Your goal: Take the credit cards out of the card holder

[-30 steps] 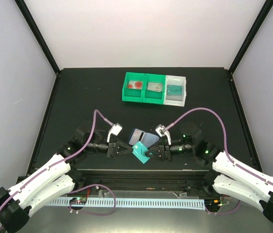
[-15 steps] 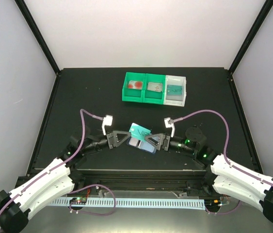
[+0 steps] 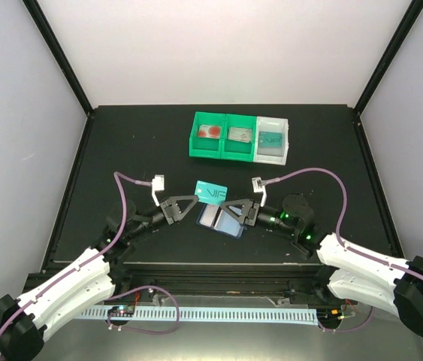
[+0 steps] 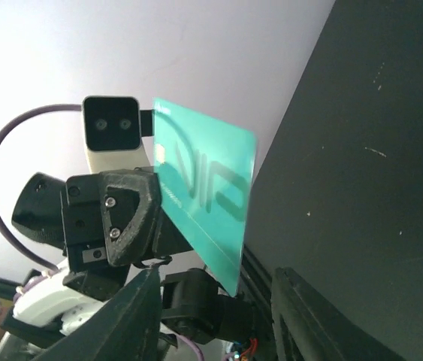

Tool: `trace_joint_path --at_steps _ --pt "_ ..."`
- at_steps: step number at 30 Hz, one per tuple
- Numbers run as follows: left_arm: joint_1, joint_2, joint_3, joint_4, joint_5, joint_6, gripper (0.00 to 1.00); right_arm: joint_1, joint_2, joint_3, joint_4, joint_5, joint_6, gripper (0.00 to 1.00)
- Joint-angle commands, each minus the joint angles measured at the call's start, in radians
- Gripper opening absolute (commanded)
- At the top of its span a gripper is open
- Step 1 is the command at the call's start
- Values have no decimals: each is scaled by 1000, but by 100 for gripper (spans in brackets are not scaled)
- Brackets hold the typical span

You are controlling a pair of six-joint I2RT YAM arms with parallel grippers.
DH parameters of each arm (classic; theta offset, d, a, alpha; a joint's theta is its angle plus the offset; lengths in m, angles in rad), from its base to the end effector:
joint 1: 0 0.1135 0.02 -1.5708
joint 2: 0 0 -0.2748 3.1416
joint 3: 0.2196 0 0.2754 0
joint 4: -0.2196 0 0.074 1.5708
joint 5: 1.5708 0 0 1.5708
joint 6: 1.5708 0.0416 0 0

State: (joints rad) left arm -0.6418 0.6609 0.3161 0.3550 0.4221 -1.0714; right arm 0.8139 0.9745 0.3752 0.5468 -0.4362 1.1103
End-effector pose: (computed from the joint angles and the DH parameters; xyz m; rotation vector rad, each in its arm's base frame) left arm 0.1406 -0.1263 0.2489 -0.0030 1.8285 -1.6150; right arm 0.1472 0.1815 0.2329 -0.1160 1.9615 1.7405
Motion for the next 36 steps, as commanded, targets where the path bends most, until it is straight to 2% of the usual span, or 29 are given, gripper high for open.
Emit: trace_joint_path --at_steps 1,4,11,14,18,28,31,34,36 --pt "-1 -3 -8 75 -20 -56 2 7 22 29 48 33 13 46" --pt "0 -1 -22 109 -19 -88 2 6 33 29 52 38 22 46" --pt "0 9 -72 160 -27 -130 2 6 33 31 36 55 -1 25" --pt "-1 10 -98 198 -30 -148 2 6 31 31 37 57 -1 19" --pt "0 7 -101 206 -26 -153 2 7 28 38 35 58 -6 15" --pt "0 -6 -101 203 -25 -156 2 6 35 54 38 54 10 17" --pt "0 -8 -104 203 -26 -160 2 7 42 58 44 42 13 14" --pt "1 -13 -104 199 -24 -157 2 7 41 66 26 36 6 2" --pt "1 -19 -103 184 -20 -152 4 7 38 69 13 38 -4 1"
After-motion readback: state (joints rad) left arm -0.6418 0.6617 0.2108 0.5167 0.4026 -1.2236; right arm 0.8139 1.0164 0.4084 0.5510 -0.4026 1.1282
